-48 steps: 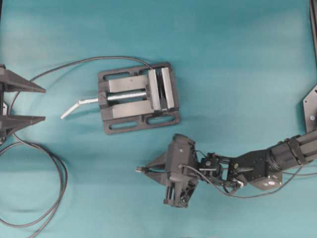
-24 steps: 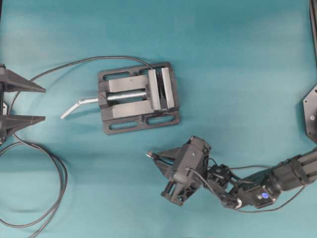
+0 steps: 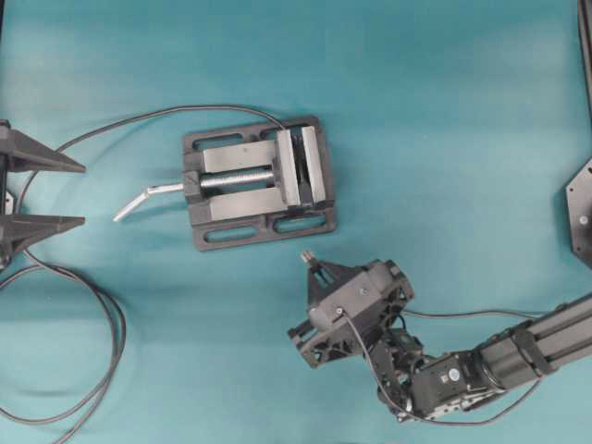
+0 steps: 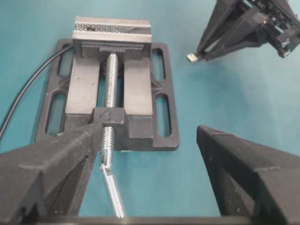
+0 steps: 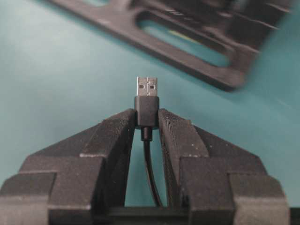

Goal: Insert the USB cable into the fixed female connector.
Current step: 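Rotate the right gripper to point the USB plug toward the vise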

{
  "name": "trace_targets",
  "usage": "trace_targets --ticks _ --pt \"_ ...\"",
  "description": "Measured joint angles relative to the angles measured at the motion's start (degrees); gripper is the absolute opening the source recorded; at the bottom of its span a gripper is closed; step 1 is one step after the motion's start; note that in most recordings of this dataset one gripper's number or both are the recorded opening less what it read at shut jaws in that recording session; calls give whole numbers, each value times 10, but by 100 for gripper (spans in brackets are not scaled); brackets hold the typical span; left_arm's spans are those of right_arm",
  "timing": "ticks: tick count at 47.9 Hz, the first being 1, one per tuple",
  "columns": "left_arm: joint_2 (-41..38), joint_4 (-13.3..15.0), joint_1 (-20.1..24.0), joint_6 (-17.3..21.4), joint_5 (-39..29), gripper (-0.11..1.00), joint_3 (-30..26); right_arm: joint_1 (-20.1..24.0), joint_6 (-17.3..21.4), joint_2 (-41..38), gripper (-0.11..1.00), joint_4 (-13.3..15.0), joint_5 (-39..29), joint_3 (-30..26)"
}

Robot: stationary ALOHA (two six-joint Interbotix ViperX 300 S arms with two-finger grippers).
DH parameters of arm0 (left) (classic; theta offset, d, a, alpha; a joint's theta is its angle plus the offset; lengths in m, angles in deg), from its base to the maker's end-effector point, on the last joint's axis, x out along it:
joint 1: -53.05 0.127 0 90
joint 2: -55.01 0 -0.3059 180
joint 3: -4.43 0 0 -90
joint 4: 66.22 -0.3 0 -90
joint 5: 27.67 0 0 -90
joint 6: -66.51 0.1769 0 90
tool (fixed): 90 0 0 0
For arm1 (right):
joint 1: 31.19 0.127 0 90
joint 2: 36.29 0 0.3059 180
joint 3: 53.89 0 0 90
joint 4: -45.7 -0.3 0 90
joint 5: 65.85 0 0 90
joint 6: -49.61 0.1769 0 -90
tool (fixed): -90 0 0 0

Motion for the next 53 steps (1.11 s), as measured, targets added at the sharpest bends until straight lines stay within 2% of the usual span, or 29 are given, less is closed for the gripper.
trace_targets --ticks 18,36,53 --pt "0 1 0 -27 -2 96 -1 1 1 -17 22 -29 75 -42" --pt "0 0 0 -33 -82 96 -15 -4 1 -17 22 -38 91 -47" --pt "0 0 0 -34 -89 96 -16 -14 11 -17 22 -40 130 -73"
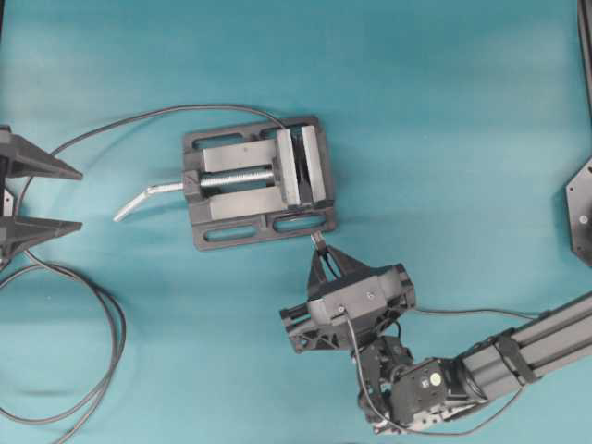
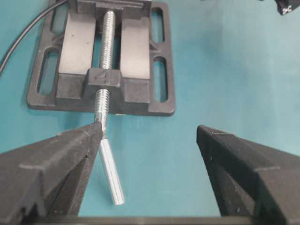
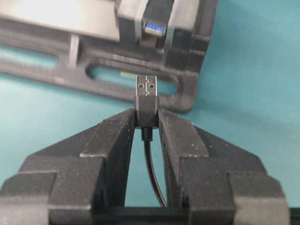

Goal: Insert the USB cable into the fixed female connector.
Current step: 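Rotate the right gripper to point the USB plug toward the vise, then move the right gripper to align the plug with the blue port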

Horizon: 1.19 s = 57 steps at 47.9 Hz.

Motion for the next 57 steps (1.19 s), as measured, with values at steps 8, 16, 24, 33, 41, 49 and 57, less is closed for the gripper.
trace_targets --ticks 8,16,24,33,41,49,57 --pt "0 0 1 -1 -1 96 -1 -18 0 0 22 0 6 0" --pt "1 0 14 -17 -4 96 -4 -30 0 0 22 0 7 0" --pt "1 0 40 -43 -6 96 -3 -29 8 0 22 -1 6 -2" --pt "2 0 47 -50 -6 96 1 -29 18 0 22 -4 -5 -11" --pt "2 0 48 -50 -7 96 2 -29 29 0 22 -25 -34 -19" --pt "2 0 48 -51 -7 96 4 -27 31 -4 22 -58 -33 -23" --pt "1 0 48 -53 -7 96 5 -24 31 -12 22 -76 -14 -32"
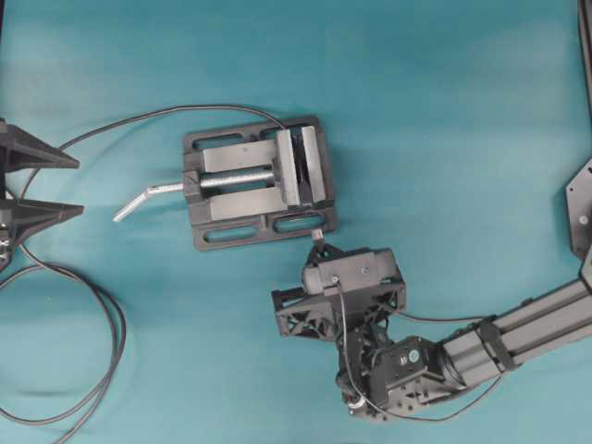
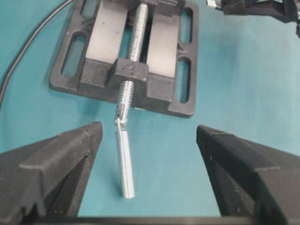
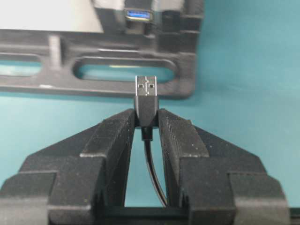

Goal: Insert the USB cable into the fixed female connector.
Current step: 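Move the right gripper to align the plug with the blue port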

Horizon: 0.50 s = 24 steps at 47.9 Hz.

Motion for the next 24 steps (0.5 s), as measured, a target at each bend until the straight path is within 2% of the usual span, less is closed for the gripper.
trace_targets --ticks 24 --pt "1 0 0 -7 0 96 2 -6 -22 0 22 -12 18 -33"
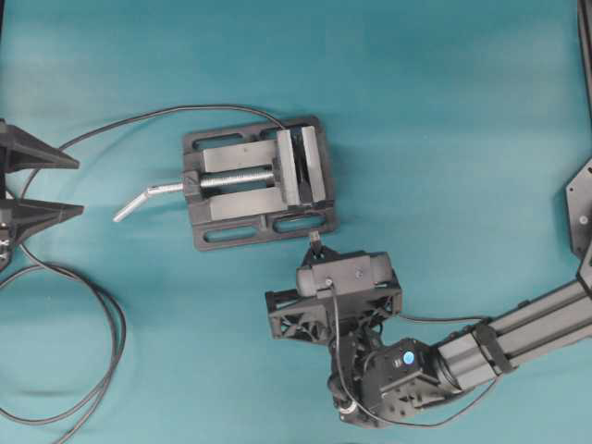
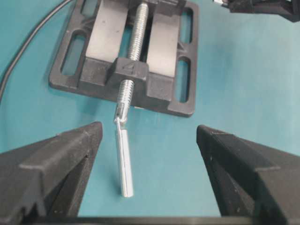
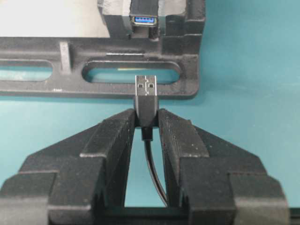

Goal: Insert the USB cable into the fixed female connector.
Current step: 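Move the right gripper to align the plug with the blue port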

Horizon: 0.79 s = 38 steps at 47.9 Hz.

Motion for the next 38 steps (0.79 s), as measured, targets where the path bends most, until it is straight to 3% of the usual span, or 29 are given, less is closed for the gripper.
trace_targets --ticks 10,38 --pt "0 0 1 -2 0 96 1 -9 -23 0 22 -1 0 -11" --pt "0 0 0 -2 -1 96 3 -24 -25 -5 22 -1 0 -13"
